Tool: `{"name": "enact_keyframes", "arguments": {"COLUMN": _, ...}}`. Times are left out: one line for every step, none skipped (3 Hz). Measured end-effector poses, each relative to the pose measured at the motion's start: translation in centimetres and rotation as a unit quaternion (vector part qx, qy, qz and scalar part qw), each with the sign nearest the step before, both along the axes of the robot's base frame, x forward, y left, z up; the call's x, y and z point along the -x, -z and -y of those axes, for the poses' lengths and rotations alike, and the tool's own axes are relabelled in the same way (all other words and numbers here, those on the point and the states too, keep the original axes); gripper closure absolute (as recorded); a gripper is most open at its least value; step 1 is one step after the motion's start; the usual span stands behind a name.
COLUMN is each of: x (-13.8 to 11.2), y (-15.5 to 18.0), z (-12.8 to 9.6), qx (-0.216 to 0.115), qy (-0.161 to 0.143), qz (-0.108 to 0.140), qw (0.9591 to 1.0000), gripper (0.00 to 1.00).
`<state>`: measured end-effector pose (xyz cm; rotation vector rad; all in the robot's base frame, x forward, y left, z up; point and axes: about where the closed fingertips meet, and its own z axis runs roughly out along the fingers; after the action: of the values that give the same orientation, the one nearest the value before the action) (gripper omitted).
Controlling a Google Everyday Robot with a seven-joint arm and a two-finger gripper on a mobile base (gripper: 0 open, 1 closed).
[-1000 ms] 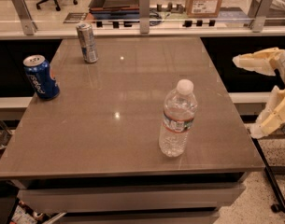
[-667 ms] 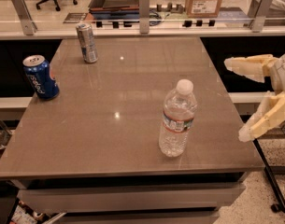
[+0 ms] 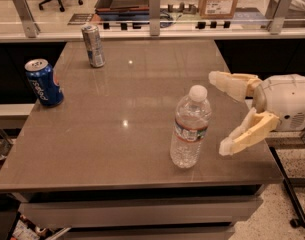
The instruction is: Move water bottle near redbull can
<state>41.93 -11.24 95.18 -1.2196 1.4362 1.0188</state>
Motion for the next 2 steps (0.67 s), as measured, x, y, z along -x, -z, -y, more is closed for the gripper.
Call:
{"name": "enact_keyframes", "arguments": {"x": 0.59, "y": 0.83, "z": -2.20, "qx": -0.046, "qy": -0.007, "qz": -0.015, "qw": 0.9988, "gripper": 0.00}}
{"name": "enact_keyframes", "arguments": {"x": 0.74, "y": 0.80, "z": -2.66, "qx": -0.050, "qy": -0.011, "qz": -0.016, "qw": 0.9986, "gripper": 0.14}}
